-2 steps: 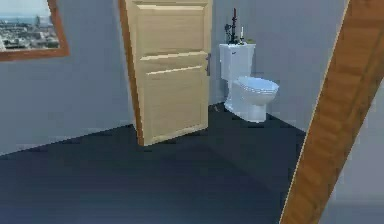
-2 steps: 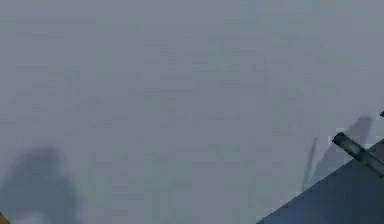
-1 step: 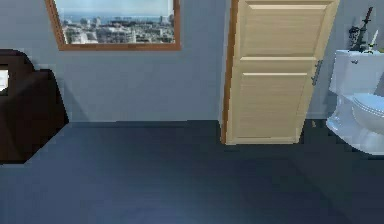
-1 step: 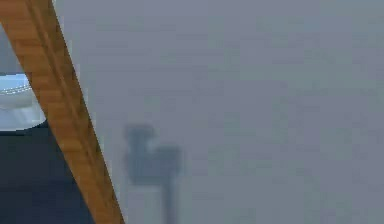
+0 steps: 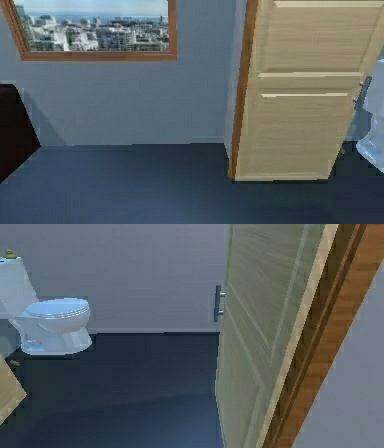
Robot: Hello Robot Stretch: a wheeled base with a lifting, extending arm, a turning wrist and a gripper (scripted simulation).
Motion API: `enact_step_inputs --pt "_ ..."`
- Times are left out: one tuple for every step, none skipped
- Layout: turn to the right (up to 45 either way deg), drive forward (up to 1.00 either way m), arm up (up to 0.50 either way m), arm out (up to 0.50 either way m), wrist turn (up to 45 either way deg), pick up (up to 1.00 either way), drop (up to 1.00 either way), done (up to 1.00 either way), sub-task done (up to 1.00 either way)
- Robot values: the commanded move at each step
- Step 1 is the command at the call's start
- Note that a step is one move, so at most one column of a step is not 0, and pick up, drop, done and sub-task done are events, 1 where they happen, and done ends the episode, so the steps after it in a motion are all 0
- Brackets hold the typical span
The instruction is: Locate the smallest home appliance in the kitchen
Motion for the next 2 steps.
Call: enact_step_inputs --pt "-6.0 0.00 0.00 0.00 0.0 0.00 0.00 0.00 0.00" --pt "0.0 0.15 0.00 0.00 0.0 0.00 0.00 0.00 0.00"
